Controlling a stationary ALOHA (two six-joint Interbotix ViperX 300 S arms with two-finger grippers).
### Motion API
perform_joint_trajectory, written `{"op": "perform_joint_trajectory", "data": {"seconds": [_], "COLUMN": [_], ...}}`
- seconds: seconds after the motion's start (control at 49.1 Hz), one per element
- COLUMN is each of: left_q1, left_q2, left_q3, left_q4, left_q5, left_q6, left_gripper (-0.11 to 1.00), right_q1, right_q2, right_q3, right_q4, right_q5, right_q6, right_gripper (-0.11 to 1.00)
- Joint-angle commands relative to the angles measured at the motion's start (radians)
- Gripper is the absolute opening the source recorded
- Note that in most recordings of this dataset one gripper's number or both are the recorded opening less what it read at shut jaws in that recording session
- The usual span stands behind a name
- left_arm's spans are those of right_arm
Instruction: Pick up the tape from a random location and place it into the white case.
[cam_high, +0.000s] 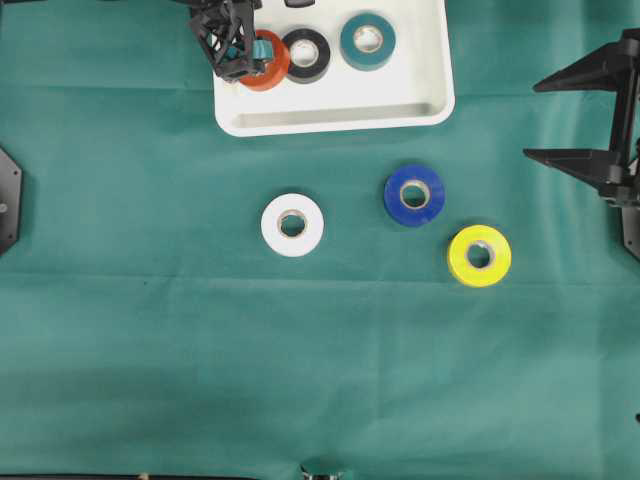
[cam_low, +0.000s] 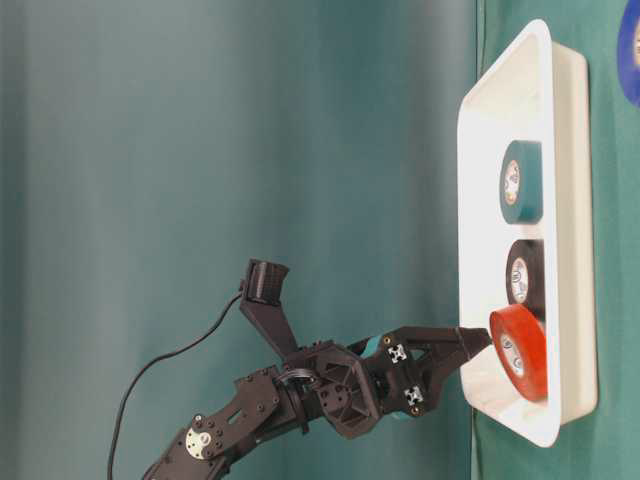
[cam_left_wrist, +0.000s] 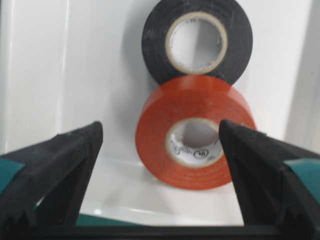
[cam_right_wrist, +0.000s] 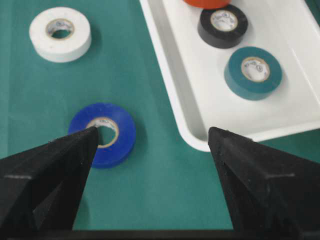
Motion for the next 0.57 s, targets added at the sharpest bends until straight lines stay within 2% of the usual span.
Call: {"op": "perform_joint_trajectory", "data": {"seconds": [0.0, 0.224, 0.55], "left_q1": [-0.003, -0.031, -0.075], "left_q2": [-0.052, -0.133, -0.206], "left_q3": [-0.023, -0.052, -0.186], "left_q4": [-0.002, -0.002, 0.002], "left_q5": [0.015, 0.078, 0.232], "left_q6": [0.000, 0.000, 0.000], "left_gripper": [1.00, 1.00, 1.00], "right_q1": [-0.002, -0.002, -0.002], "right_q2": [0.005, 0.002, 0.000], "right_q3": [-0.012, -0.014, -0.015], "right_q4": [-0.002, -0.003, -0.003], "right_q5": [-0.005, -0.005, -0.003], "right_q6": [0.003, 0.002, 0.002], "right_gripper": [0.87, 0.87, 0.87]}}
